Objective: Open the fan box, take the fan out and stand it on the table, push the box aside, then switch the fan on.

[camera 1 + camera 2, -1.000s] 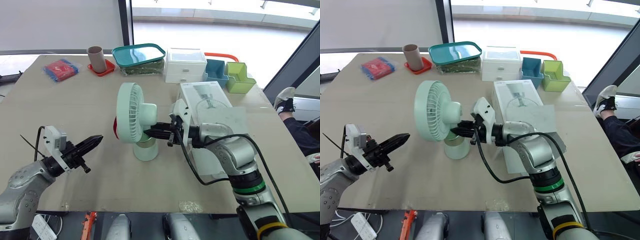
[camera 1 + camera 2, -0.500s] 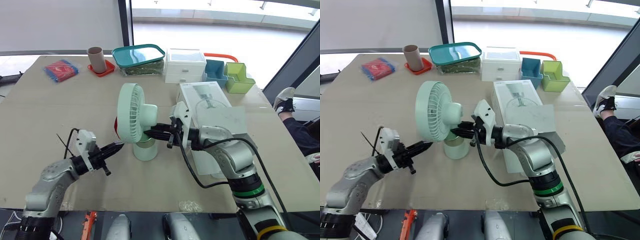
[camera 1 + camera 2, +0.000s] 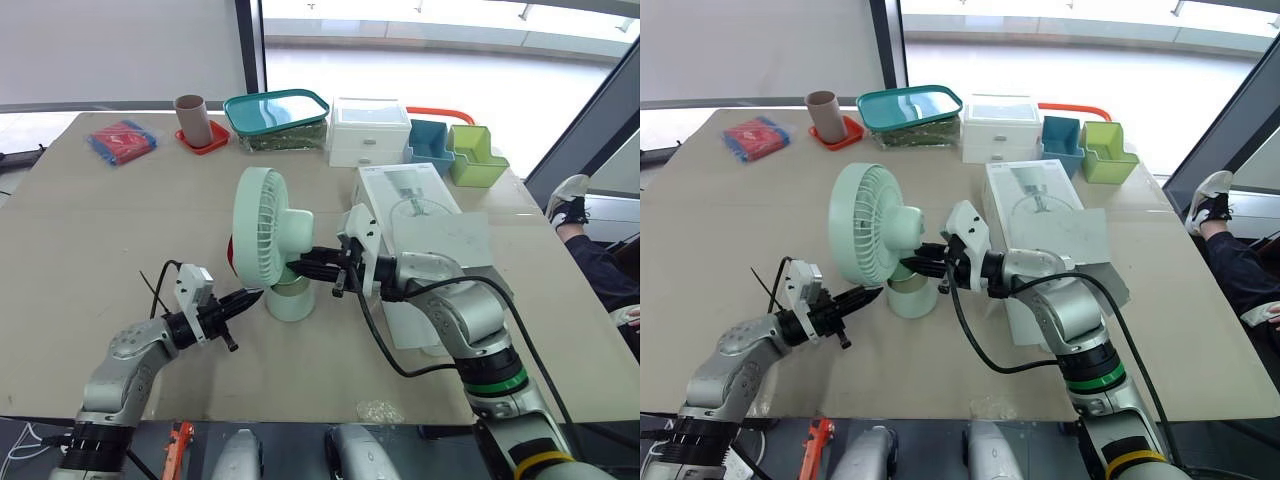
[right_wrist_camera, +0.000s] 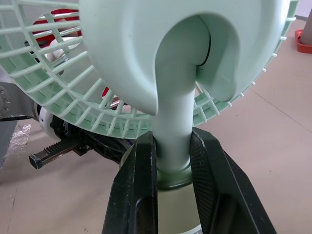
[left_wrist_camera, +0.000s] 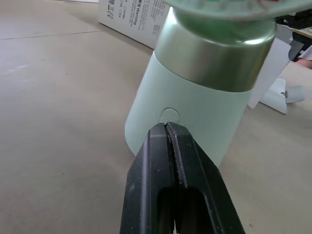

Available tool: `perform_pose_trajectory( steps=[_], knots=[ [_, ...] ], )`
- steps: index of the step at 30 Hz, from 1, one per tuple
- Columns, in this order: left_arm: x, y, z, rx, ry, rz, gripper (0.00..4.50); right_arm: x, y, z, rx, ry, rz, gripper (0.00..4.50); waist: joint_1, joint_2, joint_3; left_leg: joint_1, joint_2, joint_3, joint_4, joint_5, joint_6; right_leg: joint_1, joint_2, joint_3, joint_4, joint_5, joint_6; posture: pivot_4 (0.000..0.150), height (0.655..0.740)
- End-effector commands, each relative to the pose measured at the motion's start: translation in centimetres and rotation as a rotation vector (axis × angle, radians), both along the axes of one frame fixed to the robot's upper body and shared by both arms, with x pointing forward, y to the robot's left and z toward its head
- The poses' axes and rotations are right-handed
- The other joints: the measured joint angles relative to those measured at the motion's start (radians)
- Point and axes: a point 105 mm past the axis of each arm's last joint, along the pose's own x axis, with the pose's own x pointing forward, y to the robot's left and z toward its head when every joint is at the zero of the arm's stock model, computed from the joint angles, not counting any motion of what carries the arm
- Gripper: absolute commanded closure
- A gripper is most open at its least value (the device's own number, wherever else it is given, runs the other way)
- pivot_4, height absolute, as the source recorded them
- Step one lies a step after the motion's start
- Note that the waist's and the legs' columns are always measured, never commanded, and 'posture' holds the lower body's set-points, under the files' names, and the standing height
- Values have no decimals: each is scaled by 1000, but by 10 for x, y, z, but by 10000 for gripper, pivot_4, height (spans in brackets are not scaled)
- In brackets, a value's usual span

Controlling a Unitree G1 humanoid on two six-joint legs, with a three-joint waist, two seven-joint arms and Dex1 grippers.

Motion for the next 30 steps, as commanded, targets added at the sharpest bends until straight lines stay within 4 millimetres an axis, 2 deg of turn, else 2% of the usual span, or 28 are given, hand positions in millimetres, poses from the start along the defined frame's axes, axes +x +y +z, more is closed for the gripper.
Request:
perform_pose_trajectory(
  steps=[1, 10, 30],
  knots=[
    [3, -7, 4, -6, -33, -24, 44311, -4, 2, 10, 12, -52, 7, 41316, 0, 0, 0, 0, 0, 0, 0, 0, 0, 0, 0, 0, 0, 0, 0, 1500, 7400],
    [4, -15, 2, -5, -29, -59, 44311, -5, 1, 8, 5, -51, 3, 41316, 2, 0, 0, 0, -1, 0, 3, 0, 0, 1, 0, 0, 2, 0, 0, 1500, 7400],
    [3, -17, 2, 4, -30, -77, 44311, -6, 2, 6, -3, -47, 1, 41316, 2, 0, 0, 0, -1, -1, 5, 0, 0, 2, 0, 0, 2, 0, 0, 1500, 7400]
  ],
)
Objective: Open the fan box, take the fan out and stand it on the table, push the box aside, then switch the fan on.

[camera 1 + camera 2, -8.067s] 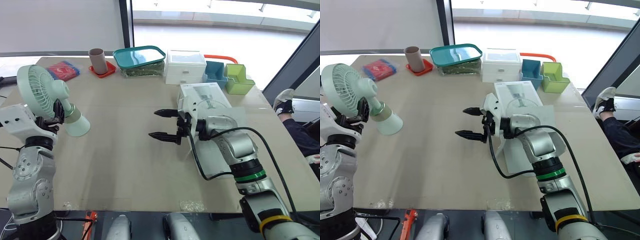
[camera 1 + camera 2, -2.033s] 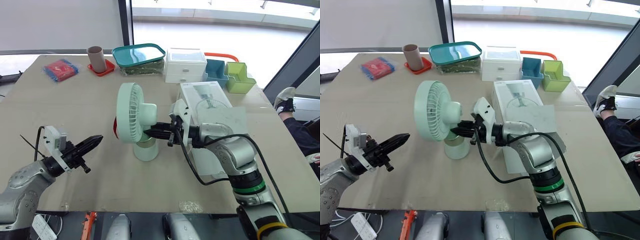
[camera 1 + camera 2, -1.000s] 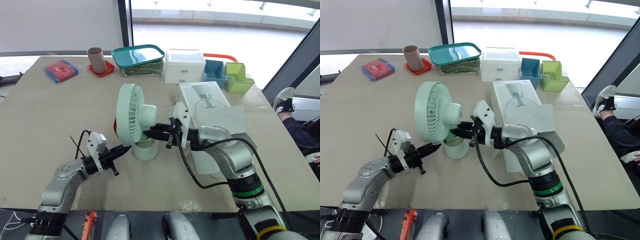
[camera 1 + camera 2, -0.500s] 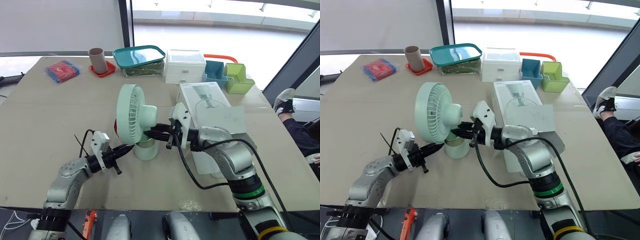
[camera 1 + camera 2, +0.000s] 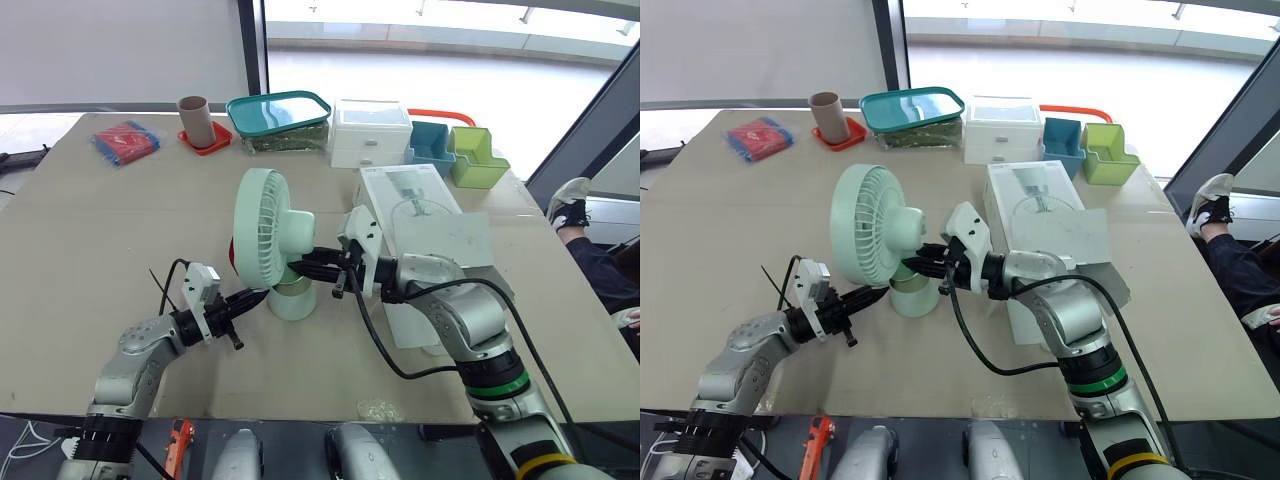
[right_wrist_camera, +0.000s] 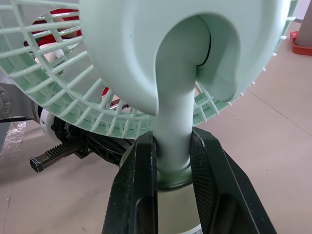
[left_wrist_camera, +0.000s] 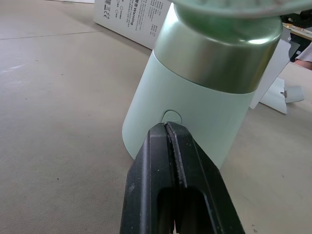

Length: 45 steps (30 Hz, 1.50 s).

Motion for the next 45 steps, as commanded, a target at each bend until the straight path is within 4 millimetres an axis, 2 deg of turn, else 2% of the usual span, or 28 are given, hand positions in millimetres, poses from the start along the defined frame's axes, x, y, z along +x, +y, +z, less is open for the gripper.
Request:
perform_pose_trajectory(
  steps=[1, 26, 38, 43, 44, 45],
  knots=[
    [-2, -12, 7, 4, -35, -61, 44311, -6, 4, 7, 1, -38, 22, 41316, 0, 0, 0, 0, 0, 0, 0, 0, 0, 0, 0, 0, 0, 0, 0, 1500, 7400],
    [-5, -6, 8, 26, -43, -51, 44311, -5, 3, 5, -6, -35, 21, 41316, 0, 0, 0, 2, 0, 0, 0, 0, 0, 3, 0, 0, 0, -1, 1, 1500, 7400],
    [-6, 39, 38, 10, -144, 135, 44311, 4, -1, 8, -7, -53, 5, 41316, -2, 0, 0, 4, 0, -1, 0, 0, 1, 4, 1, 0, 0, -1, 1, 1500, 7400],
    [-10, 45, 49, -7, -176, 181, 44311, 4, 1, 11, 0, -61, 16, 41316, -1, 0, 0, 4, 0, -1, 0, 0, 1, 4, 1, 0, -1, -1, 2, 1500, 7400],
    [-10, 45, 52, -15, -180, 187, 44776, 5, 1, 11, 0, -63, 17, 36319, -1, 0, 0, 4, 0, -1, 0, 0, 1, 4, 1, 0, -1, -1, 1, 1500, 7400],
    [-12, 45, 55, -20, -189, 193, 42216, 5, 1, 12, 1, -63, 19, 31112, -1, 0, 0, 4, 0, -1, 0, 0, 1, 4, 1, 0, -1, -1, 1, 1500, 7400]
  ],
)
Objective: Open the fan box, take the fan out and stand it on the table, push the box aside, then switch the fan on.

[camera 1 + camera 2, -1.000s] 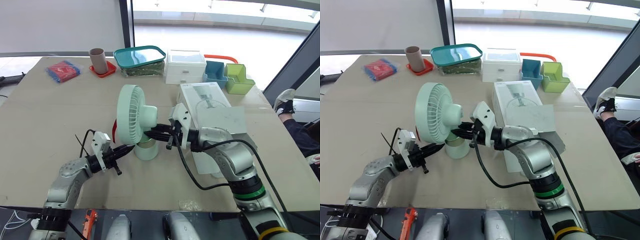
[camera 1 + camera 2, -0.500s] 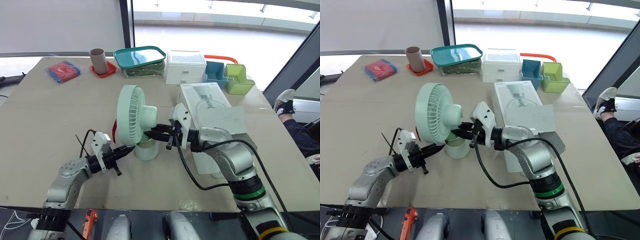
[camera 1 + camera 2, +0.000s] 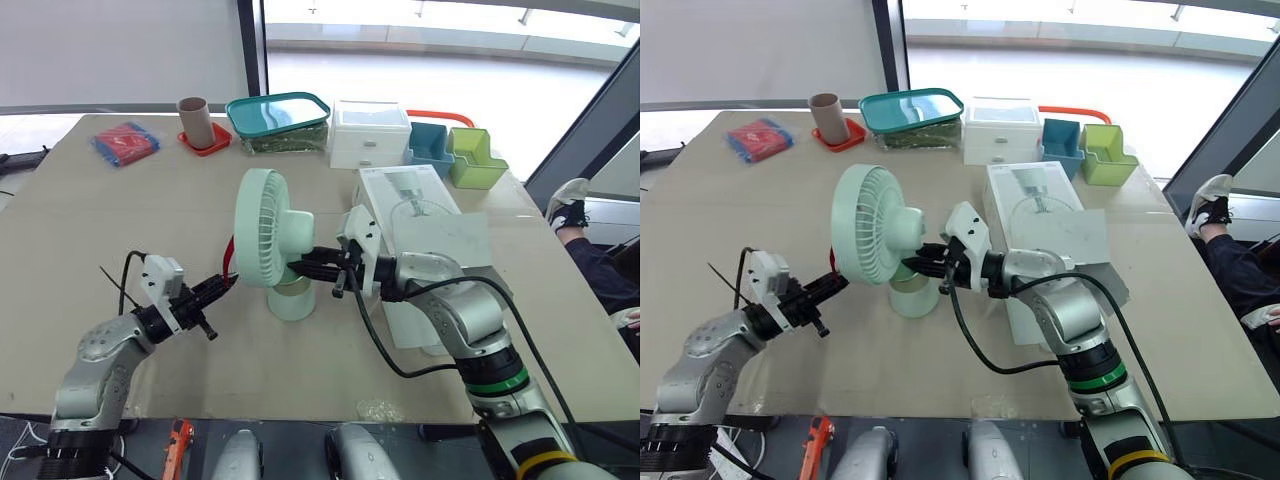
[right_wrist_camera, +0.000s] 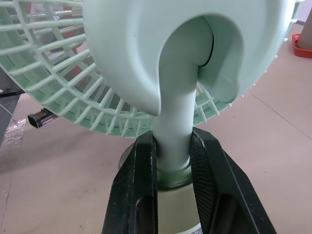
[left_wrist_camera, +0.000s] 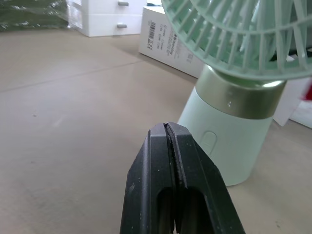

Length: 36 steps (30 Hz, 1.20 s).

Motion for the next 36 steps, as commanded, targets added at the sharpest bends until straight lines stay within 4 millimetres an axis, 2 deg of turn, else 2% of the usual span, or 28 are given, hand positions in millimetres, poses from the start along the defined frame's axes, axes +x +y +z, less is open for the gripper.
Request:
perform_pose_trajectory(
  steps=[1, 2, 6, 8, 9, 11, 12, 22, 27, 33, 36],
  knots=[
    [-7, 3, 28, -22, -93, 38, 39441, 3, 1, 13, 16, -50, 8, 29706, 0, 0, 0, 0, 0, 0, 0, 0, 0, 0, 0, 0, 0, 0, 0, 1500, 7400],
    [-9, 2, 29, -26, -94, 32, 36349, 2, 1, 13, 15, -50, 10, 24861, 0, 0, 0, 0, 0, 0, 0, 0, 0, 0, 0, 0, 0, 0, 0, 1500, 7400],
    [-11, -3, 28, -24, -90, 18, 24188, 3, 0, 13, 8, -48, 16, 10874, 1, 0, 0, 0, 0, 0, 0, 0, 0, 0, 0, 0, 0, 0, 0, 1500, 7400],
    [-11, -3, 28, -27, -88, 23, 18928, 2, -1, 12, 0, -49, 17, 5640, 1, 0, 0, 0, 0, 0, 0, 0, 0, 0, 0, 0, 0, 0, 0, 1500, 7400],
    [-11, -3, 28, -25, -89, 25, 17807, 2, -1, 13, -3, -51, 18, 4067, 0, 0, 0, 0, 0, 0, 0, 0, 0, 0, 0, 0, 0, 0, 0, 1500, 7400],
    [-10, -4, 29, -20, -96, 34, 10946, 0, -3, 14, -9, -57, 21, 0, 0, 0, 0, 0, 0, 0, -1, 0, 0, 0, 0, 0, 0, -1, 0, 1500, 7400],
    [-10, -4, 29, -16, -98, 33, 8721, -3, -4, 14, -17, -63, 36, 0, 0, 0, 0, 0, 0, 0, -1, 0, 0, 0, 0, 0, 0, -1, 0, 1500, 7400],
    [-6, 0, 33, 1, -114, 25, 8721, -15, -16, 26, -30, -91, 82, 0, 0, 0, 0, 0, 0, 0, -1, 0, 1, 0, 0, 0, -1, -1, 0, 1500, 7400],
    [-7, 5, 39, 14, -129, 28, 8721, -20, -35, 31, -43, -96, 52, 0, 1, 0, 0, -1, 0, 0, -1, -1, 1, 0, 0, 0, -1, -1, 1, 1500, 7400],
    [-10, 8, 41, 19, -138, 32, 8721, -13, -71, 48, -23, -117, -132, 0, 2, 0, 0, -1, -1, 0, -1, -1, 1, 0, 0, 0, -2, -1, 1, 1500, 7400],
    [-11, 9, 39, 15, -129, 34, 8721, -16, -80, 57, 20, -127, -193, 0, 2, 0, 0, -1, -1, 0, -1, -1, 2, 0, 0, 1, -2, -2, 1, 1500, 7400]
  ],
)
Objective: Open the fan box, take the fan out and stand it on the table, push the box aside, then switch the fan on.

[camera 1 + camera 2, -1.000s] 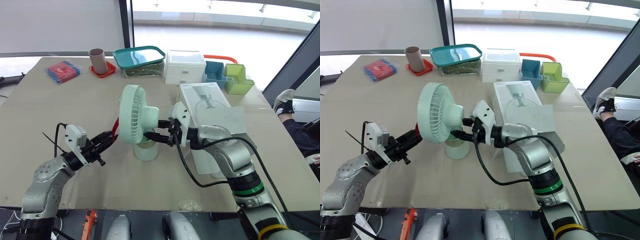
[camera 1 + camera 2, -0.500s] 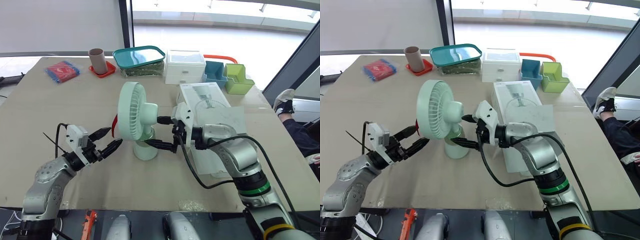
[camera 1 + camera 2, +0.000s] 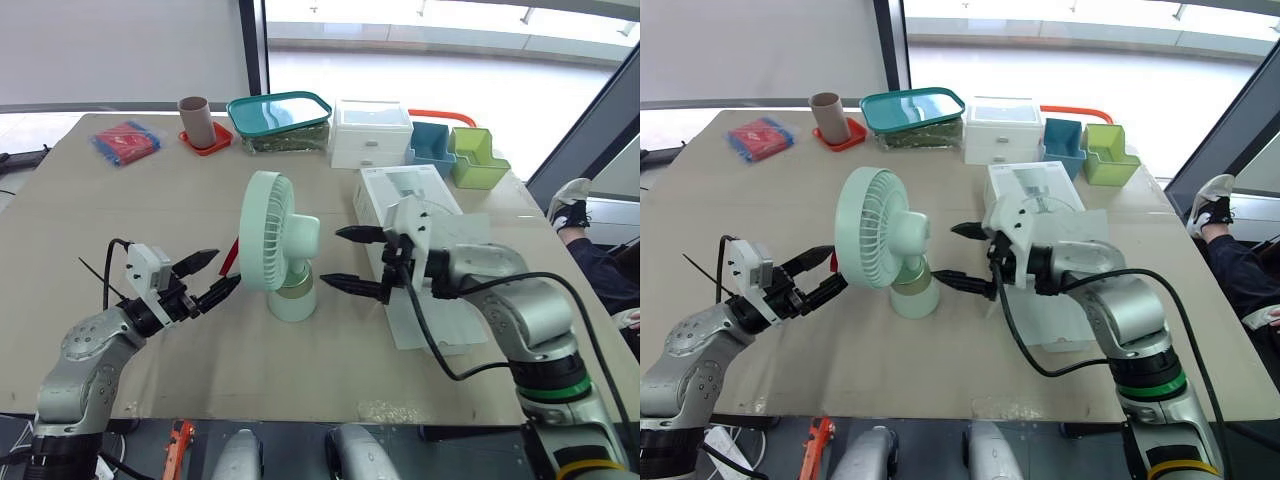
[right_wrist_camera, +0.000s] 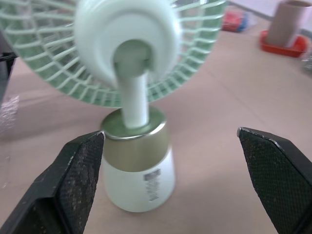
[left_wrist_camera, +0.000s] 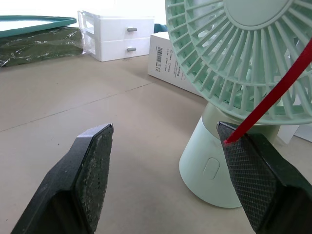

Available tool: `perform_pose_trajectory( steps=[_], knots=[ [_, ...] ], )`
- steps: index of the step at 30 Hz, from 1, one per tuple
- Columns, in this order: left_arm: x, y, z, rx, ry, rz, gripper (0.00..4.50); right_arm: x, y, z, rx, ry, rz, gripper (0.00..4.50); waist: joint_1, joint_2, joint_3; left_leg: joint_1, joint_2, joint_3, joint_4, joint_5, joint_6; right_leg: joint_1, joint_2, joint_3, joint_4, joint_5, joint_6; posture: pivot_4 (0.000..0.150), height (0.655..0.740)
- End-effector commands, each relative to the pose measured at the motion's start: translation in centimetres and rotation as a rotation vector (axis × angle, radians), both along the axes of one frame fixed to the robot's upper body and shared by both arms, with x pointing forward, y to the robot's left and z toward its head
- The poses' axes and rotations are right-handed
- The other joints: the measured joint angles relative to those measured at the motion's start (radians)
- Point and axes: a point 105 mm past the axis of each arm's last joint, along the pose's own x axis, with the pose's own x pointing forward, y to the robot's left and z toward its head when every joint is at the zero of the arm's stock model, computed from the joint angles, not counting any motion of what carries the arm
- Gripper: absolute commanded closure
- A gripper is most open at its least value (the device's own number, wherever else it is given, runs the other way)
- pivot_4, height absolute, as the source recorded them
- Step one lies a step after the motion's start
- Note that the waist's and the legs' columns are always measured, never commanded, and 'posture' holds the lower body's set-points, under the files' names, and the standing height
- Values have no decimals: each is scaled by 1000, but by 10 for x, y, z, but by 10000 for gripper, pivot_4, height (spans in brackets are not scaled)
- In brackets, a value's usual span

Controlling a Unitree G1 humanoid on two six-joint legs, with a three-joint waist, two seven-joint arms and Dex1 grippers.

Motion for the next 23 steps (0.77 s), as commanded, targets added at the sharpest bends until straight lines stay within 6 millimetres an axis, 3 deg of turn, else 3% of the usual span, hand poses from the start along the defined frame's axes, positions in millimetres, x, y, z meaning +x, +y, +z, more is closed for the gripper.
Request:
perform_pose_trajectory(
  steps=[1, 5, 11, 14, 23],
  knots=[
    [-4, 2, 10, 7, -45, 4, 8721, -9, -9, 22, 76, -64, -59, 0, 0, 0, 0, 0, 0, 0, 0, 0, 0, 0, 0, 0, 0, 0, 0, 1500, 7400],
    [-1, 2, 7, -6, -27, 29, 8721, -8, -16, 24, 191, -34, -170, 0, -1, 0, 0, 0, 0, 0, 0, 0, 0, 0, 1, 1, 0, 0, 0, 1500, 7400],
    [-6, -4, 5, -32, -8, -9, 8721, -22, -28, -1, 193, 26, -272, 0, 1, 0, 0, 0, -1, 0, -1, -1, 1, 1, 0, 1, -1, -3, 1, 1500, 7400],
    [-8, -2, 6, -45, 10, -27, 8721, -37, -28, -5, 202, 40, -218, 0, 1, 0, 0, 0, -1, 0, -1, -1, 1, 1, -1, 1, -1, -4, 4, 1500, 7400],
    [-22, 0, 5, -11, 55, -108, 8721, -47, -39, -15, 138, 66, -158, 0, 0, 0, 0, 2, 0, 2, 0, -1, 1, 2, 1, 3, -2, -6, 7, 1500, 7400]
  ],
)
